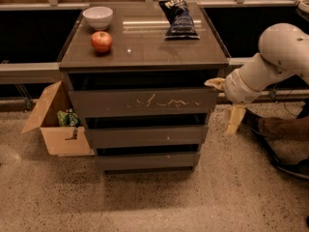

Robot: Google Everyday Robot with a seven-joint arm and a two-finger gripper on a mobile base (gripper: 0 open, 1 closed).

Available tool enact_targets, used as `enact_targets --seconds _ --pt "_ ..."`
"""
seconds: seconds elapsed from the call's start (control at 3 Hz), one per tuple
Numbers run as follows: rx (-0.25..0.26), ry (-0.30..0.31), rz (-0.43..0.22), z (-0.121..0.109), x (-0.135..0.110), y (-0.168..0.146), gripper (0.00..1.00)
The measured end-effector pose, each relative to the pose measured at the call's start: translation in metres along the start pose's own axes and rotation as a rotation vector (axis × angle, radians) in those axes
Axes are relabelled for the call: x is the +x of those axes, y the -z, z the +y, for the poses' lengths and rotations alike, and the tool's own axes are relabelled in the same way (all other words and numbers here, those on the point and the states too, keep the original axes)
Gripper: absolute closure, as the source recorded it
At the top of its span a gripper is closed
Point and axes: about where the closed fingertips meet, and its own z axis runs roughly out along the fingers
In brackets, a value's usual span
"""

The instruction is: Open top drawer

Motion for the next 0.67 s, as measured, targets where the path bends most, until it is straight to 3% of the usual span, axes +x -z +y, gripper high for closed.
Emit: enact_targets --seconds 0.67 --pt "0.025 0.118 0.01 -0.067 0.033 -0.039 0.0"
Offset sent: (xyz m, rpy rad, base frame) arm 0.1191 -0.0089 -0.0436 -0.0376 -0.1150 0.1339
